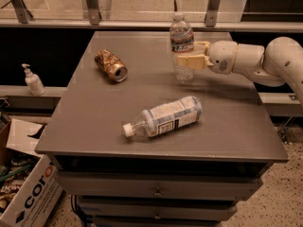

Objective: Place water bottle upright

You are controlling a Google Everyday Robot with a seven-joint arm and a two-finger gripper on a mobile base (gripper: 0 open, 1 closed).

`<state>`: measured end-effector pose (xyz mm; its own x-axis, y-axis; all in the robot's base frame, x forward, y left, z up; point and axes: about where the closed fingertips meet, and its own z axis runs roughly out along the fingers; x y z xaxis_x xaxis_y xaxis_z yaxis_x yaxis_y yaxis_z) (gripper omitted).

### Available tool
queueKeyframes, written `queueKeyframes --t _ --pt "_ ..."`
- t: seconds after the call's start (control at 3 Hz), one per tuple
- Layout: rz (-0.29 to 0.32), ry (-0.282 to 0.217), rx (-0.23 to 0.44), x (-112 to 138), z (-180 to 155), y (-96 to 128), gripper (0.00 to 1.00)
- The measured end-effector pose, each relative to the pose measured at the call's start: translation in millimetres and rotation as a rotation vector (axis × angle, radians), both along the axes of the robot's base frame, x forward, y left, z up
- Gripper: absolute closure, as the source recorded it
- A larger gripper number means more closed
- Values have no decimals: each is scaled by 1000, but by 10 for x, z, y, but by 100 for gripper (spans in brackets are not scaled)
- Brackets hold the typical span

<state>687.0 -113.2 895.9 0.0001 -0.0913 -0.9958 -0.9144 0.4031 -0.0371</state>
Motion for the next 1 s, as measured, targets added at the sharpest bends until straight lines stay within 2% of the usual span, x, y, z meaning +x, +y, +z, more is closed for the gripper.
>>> queueKeyframes --t 0.67,1.0 --pt "2 -47 7 -7 -189 -57 97" --pt "2 -47 7 -7 -166 -57 75"
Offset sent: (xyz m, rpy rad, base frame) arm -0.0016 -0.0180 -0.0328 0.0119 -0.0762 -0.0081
